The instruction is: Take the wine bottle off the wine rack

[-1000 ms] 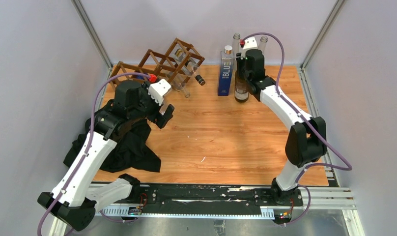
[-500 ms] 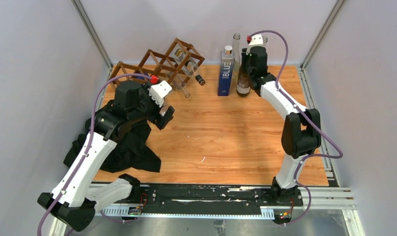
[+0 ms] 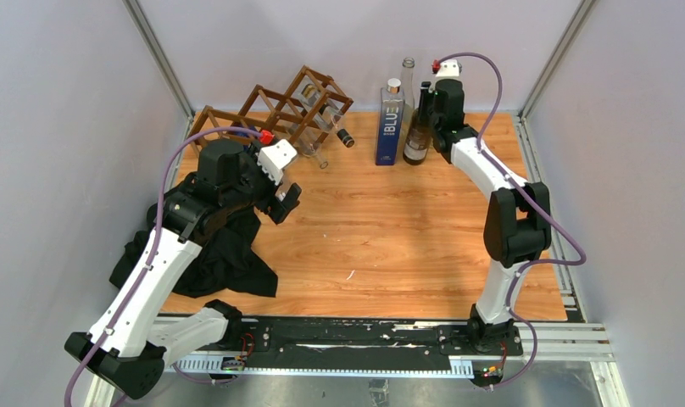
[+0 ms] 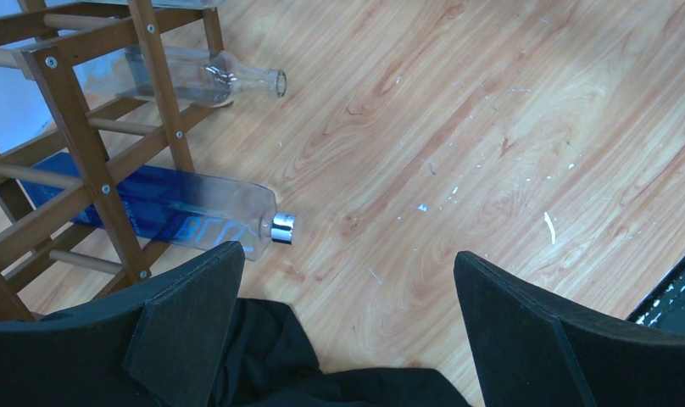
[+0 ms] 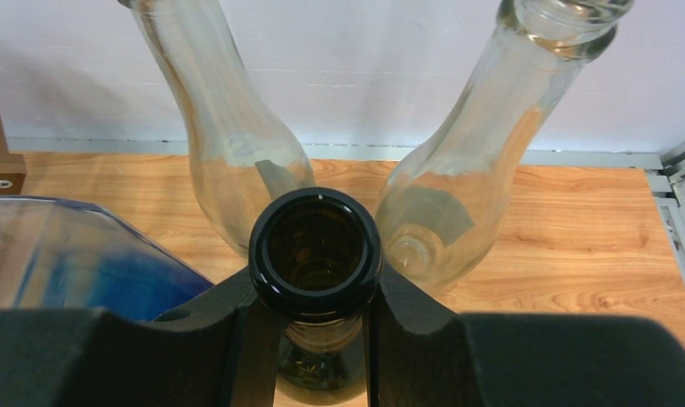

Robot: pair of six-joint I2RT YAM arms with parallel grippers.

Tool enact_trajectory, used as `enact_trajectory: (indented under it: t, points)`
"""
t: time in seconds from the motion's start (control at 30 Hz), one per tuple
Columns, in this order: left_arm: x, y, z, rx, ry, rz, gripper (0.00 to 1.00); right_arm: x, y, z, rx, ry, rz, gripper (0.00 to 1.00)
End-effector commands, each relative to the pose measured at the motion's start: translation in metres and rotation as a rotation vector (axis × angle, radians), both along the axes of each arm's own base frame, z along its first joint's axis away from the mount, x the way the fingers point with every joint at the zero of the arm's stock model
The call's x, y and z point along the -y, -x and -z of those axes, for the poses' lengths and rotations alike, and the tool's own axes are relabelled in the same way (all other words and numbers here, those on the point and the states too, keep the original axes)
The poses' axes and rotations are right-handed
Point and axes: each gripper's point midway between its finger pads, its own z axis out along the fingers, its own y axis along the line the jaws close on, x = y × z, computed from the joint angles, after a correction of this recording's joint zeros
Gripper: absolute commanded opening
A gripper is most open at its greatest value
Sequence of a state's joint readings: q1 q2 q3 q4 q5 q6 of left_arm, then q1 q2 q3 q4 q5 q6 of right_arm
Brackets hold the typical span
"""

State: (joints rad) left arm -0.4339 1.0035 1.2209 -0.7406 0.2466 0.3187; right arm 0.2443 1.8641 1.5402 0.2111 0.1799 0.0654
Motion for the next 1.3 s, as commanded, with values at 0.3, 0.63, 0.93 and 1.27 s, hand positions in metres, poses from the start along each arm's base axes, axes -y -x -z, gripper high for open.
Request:
enact_trajectory:
  t: [0.3, 0.63, 0.93, 1.27]
  points:
    - [0.003, 0.003, -0.003, 0.006, 0.012, 0.028, 1.0, -0.014, -0.004, -0.031, 0.084, -0.004, -0.052, 0.27]
    - [-0.006, -0.007, -0.004, 0.025, -0.017, -0.037, 1.0, -0.018, 0.014, -0.063, 0.12, -0.008, -0.05, 0.89]
    - [-0.02, -0.024, -0.016, 0.033, -0.067, -0.135, 1.0, -0.007, 0.066, -0.131, 0.172, -0.184, -0.008, 0.93]
    - [-0.023, -0.031, -0.029, 0.063, -0.091, -0.142, 1.0, -0.111, 0.134, -0.167, 0.15, -0.178, -0.307, 0.89]
